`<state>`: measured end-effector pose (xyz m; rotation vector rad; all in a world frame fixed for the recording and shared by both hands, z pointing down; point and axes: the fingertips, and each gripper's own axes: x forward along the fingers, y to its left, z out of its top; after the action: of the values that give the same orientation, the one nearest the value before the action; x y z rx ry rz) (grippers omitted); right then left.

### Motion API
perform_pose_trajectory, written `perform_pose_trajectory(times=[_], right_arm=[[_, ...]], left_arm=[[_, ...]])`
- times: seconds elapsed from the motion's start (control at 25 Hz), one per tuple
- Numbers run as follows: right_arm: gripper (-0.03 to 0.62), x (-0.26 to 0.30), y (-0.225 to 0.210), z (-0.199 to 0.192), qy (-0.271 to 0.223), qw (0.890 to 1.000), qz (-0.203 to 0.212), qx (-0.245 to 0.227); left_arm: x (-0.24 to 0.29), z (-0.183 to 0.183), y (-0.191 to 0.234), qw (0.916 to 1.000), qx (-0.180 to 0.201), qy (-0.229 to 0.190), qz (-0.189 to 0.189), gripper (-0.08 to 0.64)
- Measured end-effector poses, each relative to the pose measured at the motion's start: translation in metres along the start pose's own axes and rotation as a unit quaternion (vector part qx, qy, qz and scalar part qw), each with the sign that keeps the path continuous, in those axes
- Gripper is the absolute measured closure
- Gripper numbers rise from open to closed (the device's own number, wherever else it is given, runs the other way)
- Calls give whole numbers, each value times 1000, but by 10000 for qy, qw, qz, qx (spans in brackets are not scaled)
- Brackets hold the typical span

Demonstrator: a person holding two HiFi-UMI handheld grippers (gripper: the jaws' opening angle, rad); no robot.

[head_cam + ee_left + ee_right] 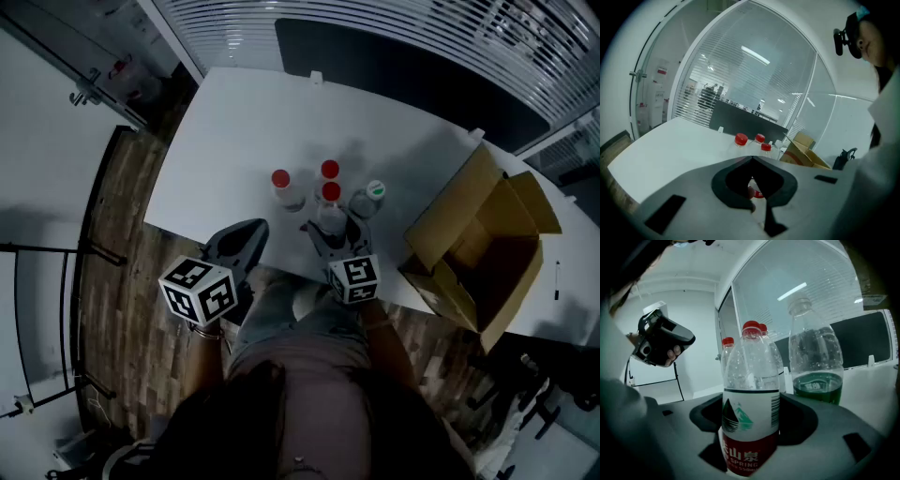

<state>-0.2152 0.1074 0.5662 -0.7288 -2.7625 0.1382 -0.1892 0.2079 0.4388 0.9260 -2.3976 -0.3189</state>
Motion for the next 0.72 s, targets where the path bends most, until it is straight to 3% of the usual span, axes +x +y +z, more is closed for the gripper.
perform_pose_trajectory(times=[0.72], right_arm=[[270,-13,3,6,-524,9953,-680,-456]], left_arm=[[18,-1,0,9970,271,388,-604,554]])
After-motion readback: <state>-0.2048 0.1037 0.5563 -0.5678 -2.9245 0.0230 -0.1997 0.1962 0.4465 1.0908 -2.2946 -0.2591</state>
